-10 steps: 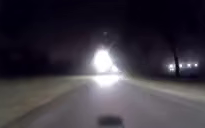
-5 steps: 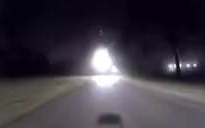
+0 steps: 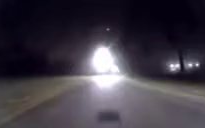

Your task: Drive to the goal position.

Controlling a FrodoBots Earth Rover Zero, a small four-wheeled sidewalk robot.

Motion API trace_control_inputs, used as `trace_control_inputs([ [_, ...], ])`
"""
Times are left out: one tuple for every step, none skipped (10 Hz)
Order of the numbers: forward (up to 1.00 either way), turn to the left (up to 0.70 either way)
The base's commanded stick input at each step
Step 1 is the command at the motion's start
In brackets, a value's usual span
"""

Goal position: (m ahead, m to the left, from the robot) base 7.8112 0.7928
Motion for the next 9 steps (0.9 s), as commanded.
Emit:
trace_control_inputs([
  [1.0, 0.14],
  [1.0, 0.08],
  [1.0, 0.08],
  [1.0, 0.07],
  [1.0, 0.07],
  [1.0, 0.06],
  [1.0, 0.06],
  [1.0, 0.05],
  [1.0, 0.05],
])
